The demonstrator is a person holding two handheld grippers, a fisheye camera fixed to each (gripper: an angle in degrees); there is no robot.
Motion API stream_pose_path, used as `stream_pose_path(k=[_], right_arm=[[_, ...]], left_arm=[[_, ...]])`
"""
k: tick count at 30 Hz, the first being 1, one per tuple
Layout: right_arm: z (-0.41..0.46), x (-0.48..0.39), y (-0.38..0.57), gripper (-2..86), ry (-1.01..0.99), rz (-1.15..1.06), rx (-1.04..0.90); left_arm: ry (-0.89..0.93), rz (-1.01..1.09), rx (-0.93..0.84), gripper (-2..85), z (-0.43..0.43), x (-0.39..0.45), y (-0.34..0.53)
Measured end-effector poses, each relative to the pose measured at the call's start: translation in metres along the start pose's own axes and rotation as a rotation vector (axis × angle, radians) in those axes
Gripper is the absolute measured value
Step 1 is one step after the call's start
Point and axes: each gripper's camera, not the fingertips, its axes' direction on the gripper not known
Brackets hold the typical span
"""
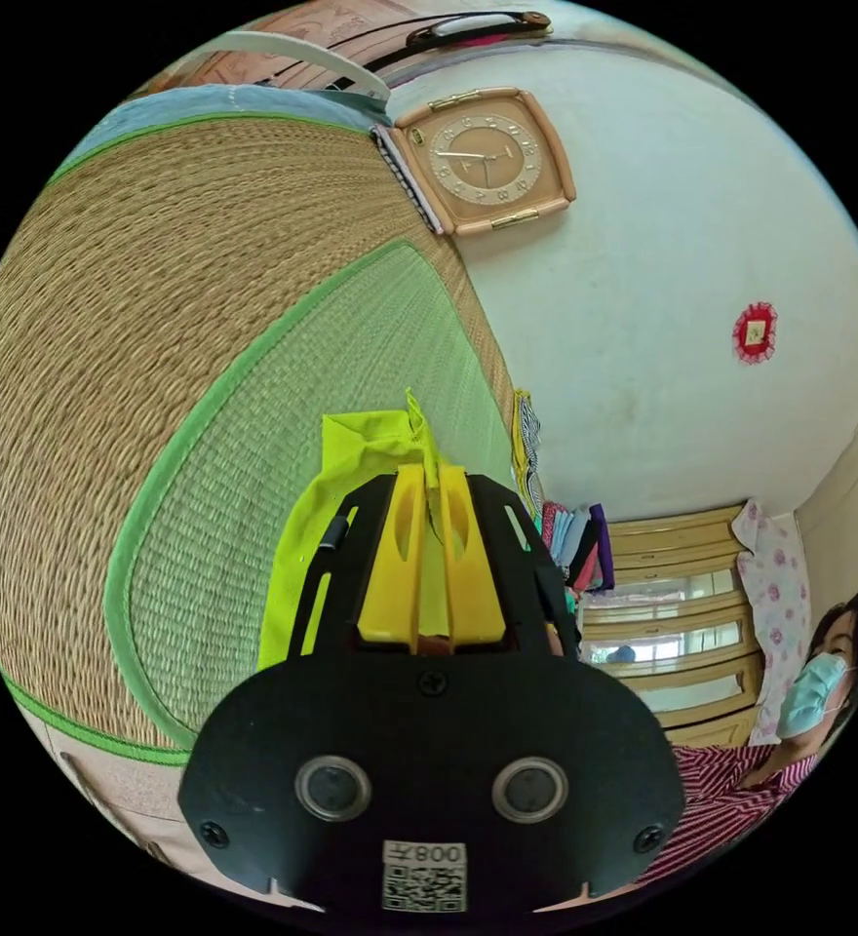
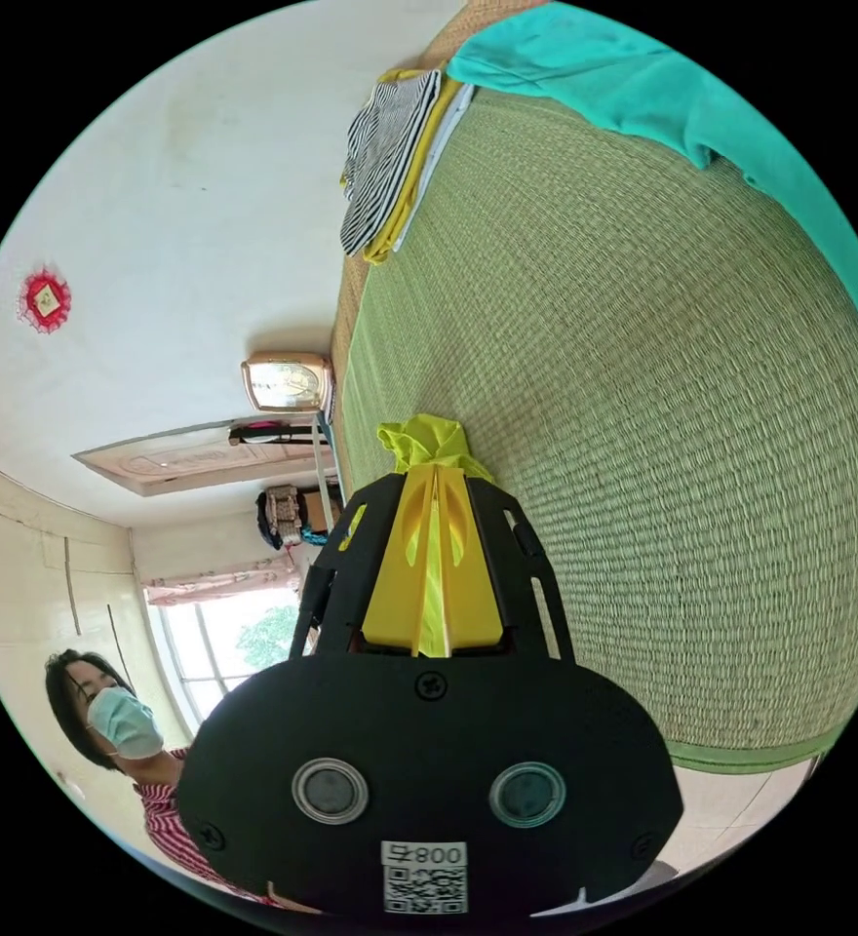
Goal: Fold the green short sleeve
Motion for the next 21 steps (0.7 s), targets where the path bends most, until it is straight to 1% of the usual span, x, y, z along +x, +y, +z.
stream_pose_path(k=[2,4,8,11,15,21], right_arm=[[0.014,-0.010,0.005,0.1,0.020,-0.034,-0.037],[0.035,-0.023,0.009,0.1,0.053,-0.070,-0.088],[0.090,-0.055,0.012,0.1,0.176,-0.160,-0.196],[0.122,-0.072,0.011,0.1,0.264,-0.208,-0.241],[0.150,-0.087,0.008,0.1,0.324,-0.247,-0.256],[0.159,-0.096,-0.001,0.1,0.379,-0.256,-0.228]], left_arm=[[-0.015,0.042,-0.051,2.4,0.014,0.009,0.002],[-0.042,0.086,-0.141,2.6,0.037,0.019,0.000],[-0.116,0.148,-0.189,2.8,0.060,0.035,-0.002],[-0.145,0.174,-0.165,2.8,0.064,0.044,-0.003],[-0.210,0.179,-0.095,2.7,0.050,0.044,-0.010],[-0.248,0.080,0.038,2.8,0.007,0.019,-0.026]])
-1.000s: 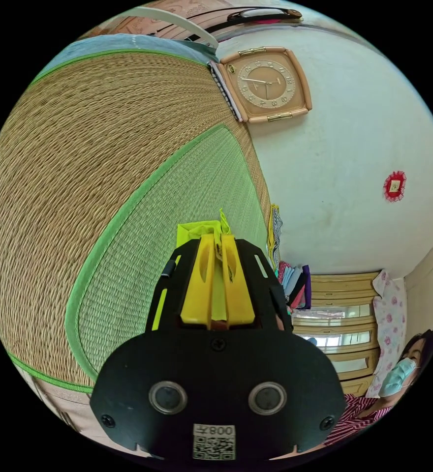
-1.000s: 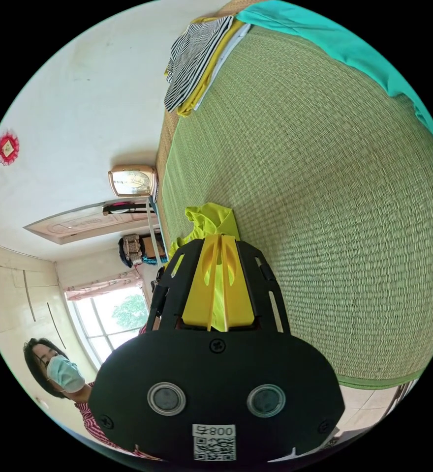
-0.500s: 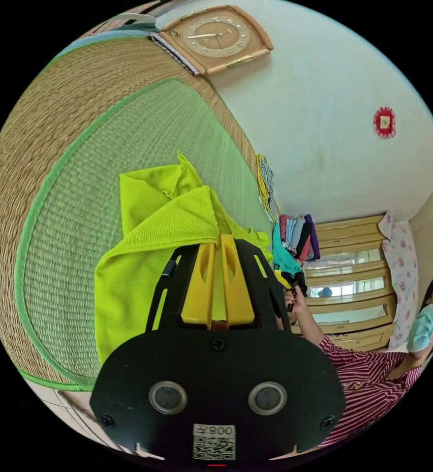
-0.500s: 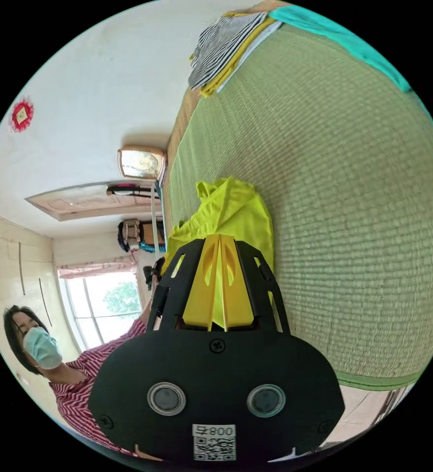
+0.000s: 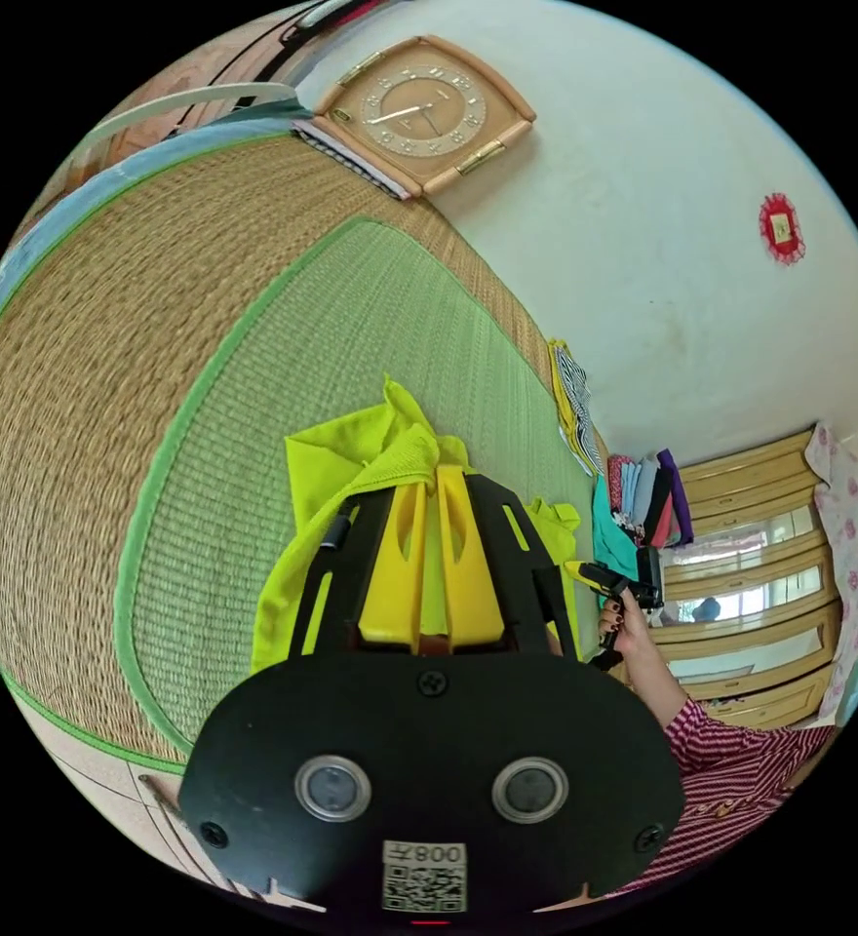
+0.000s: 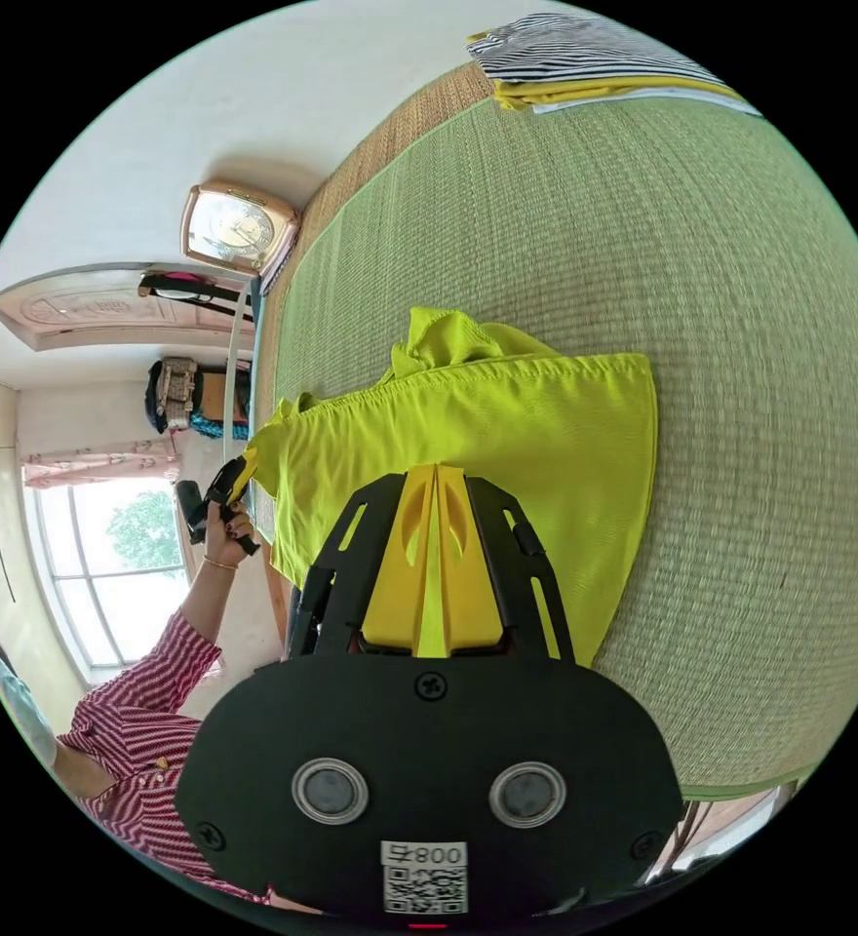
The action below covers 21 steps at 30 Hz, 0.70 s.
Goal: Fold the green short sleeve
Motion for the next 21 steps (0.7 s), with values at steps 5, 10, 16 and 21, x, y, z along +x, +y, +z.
stream_pose_path(k=[5,10,16,21], right_arm=[[-0.004,0.004,-0.001,0.1,0.021,0.031,0.035],[-0.002,0.011,0.001,0.1,0.024,0.070,0.050],[0.006,0.017,0.003,0.1,0.028,0.106,0.045],[0.014,0.022,0.010,0.1,0.009,0.121,0.052]], left_arm=[[-0.015,-0.046,0.062,3.1,-0.019,-0.022,0.000],[0.021,-0.049,0.036,3.6,-0.017,-0.034,0.005],[0.042,-0.046,0.011,5.4,-0.020,-0.050,0.001],[0.031,-0.008,-0.076,5.5,-0.012,-0.057,0.012]])
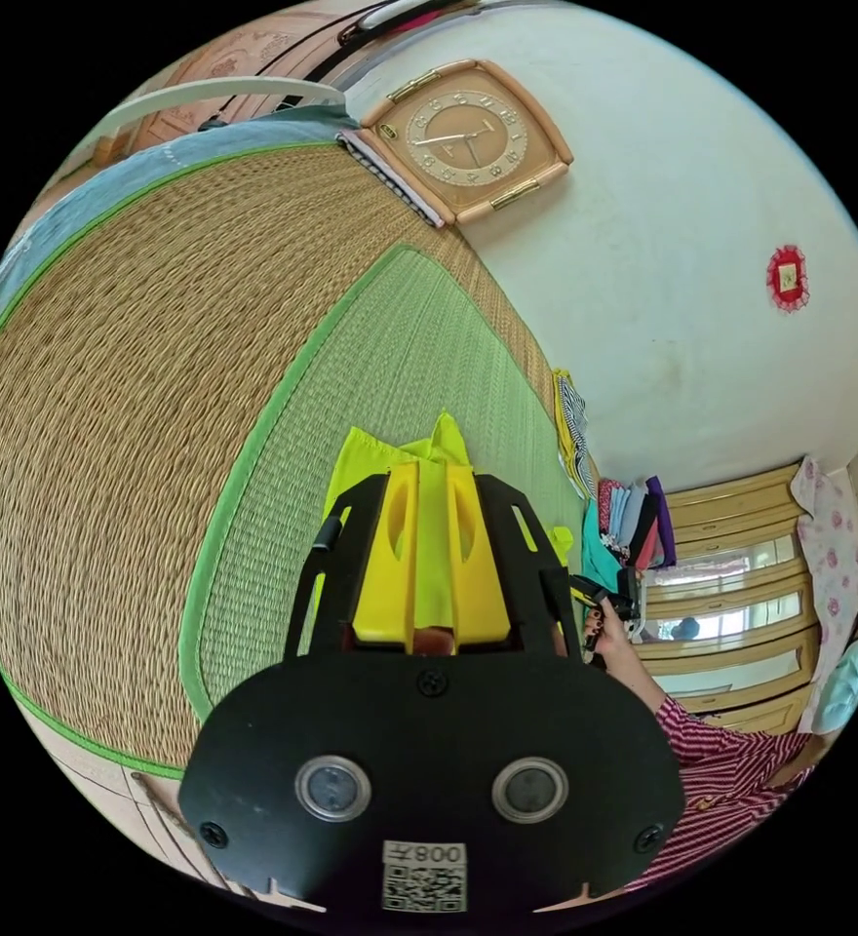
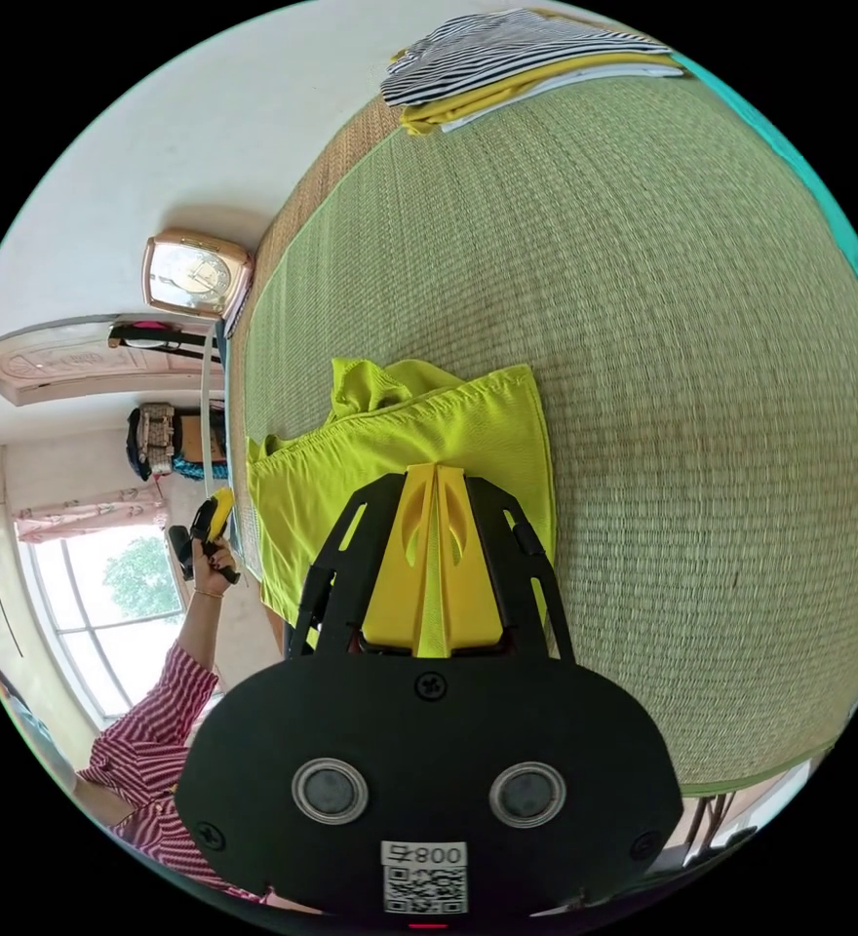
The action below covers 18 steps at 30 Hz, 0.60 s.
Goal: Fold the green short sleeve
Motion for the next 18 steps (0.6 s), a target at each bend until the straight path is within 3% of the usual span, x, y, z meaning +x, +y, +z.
stream_pose_path(k=[10,18], right_arm=[[-0.015,0.014,0.034,0.2,-0.004,0.015,0.053],[-0.047,0.054,0.144,2.3,-0.044,-0.015,0.057]], left_arm=[[0.054,-0.054,-0.020,5.3,-0.017,-0.033,0.067],[-0.005,-0.181,0.014,6.4,-0.070,-0.080,0.154]])
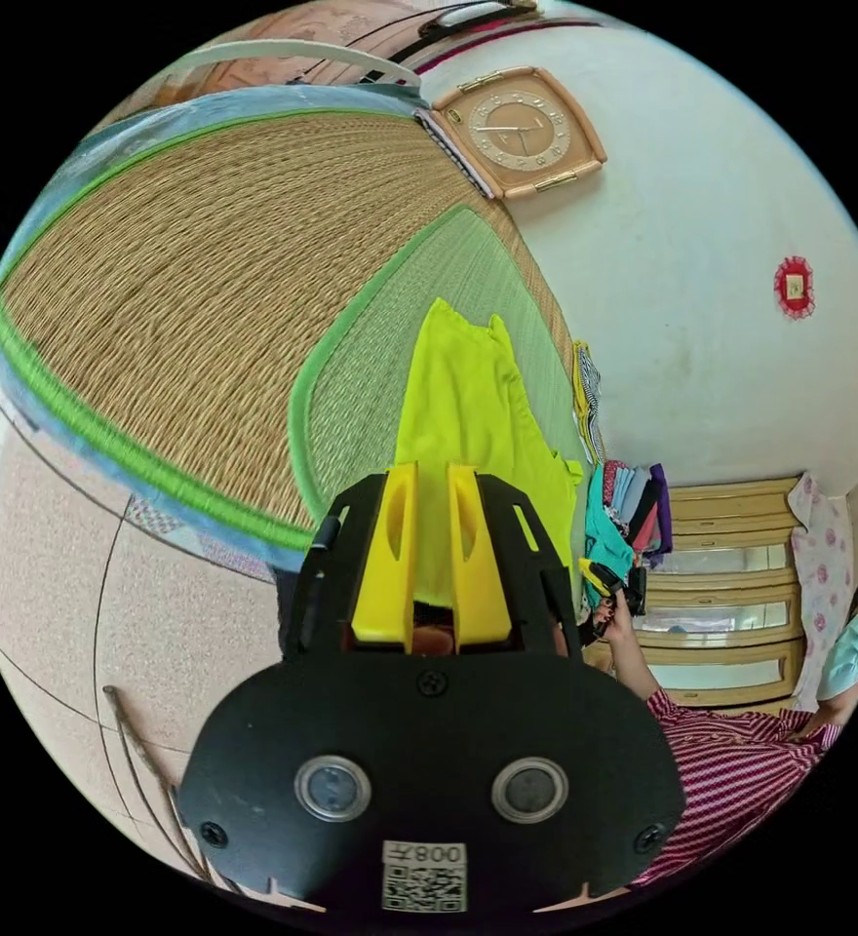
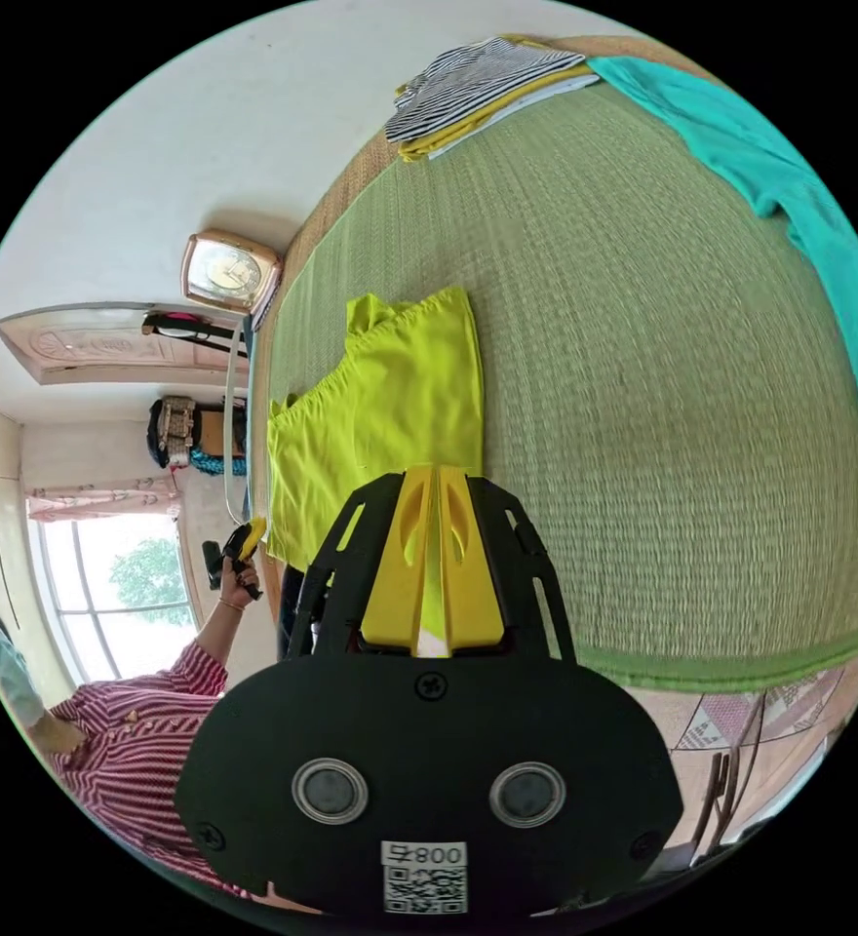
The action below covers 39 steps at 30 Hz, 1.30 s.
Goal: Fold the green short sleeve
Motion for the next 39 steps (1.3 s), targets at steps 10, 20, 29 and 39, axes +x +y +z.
stream_pose_path(k=[10,20,29,39], right_arm=[[-0.013,0.052,0.105,7.9,-0.134,0.074,0.051],[0.008,0.050,0.109,7.4,-0.091,0.026,0.042],[0.020,0.061,0.108,2.7,-0.068,0.049,-0.002],[0.028,0.053,0.126,1.0,-0.103,-0.021,-0.049]], left_arm=[[0.092,-0.128,-0.008,8.0,0.003,-0.039,0.061],[0.136,-0.147,-0.005,5.8,0.026,-0.031,0.076],[0.113,-0.094,-0.010,1.4,0.039,-0.006,0.092],[0.066,-0.097,0.028,0.8,0.050,0.016,0.125]])
